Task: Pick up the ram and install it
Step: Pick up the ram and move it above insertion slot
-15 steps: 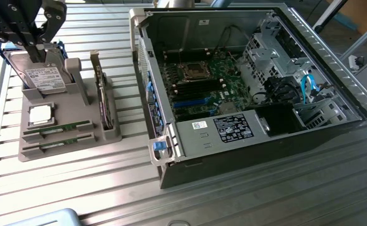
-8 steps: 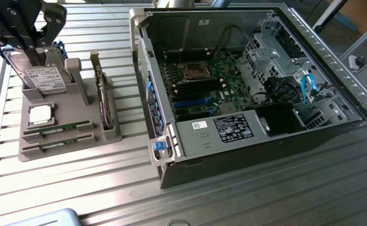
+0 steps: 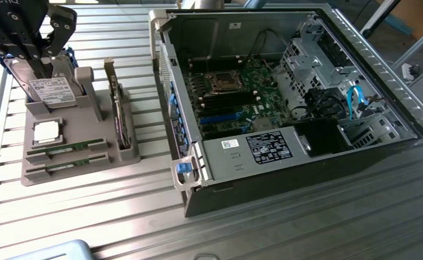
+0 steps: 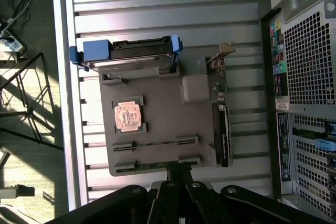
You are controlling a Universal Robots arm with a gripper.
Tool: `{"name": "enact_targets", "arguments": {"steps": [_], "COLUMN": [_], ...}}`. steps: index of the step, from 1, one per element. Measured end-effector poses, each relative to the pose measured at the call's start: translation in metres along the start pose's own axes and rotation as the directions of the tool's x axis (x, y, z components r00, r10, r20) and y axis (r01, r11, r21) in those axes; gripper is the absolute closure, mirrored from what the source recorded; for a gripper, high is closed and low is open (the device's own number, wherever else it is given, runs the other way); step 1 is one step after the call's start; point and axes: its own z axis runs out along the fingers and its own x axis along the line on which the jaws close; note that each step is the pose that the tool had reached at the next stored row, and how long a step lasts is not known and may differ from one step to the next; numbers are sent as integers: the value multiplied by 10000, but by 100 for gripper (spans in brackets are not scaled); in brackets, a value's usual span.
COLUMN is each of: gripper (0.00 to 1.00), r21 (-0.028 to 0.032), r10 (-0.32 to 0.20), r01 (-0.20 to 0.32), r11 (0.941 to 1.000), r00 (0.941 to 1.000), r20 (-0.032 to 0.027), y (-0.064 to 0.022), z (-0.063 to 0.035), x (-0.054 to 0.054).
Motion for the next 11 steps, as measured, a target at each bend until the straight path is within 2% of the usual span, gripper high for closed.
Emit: {"name": "enact_targets", "arguments": {"steps": [11], "gripper": [90], "r21": [0], "r10": [-51], "r01": [51], "r11": [10000], "r00": [10000], "r20": [-2], "y": [0], "z": [0], "x": [0]}}
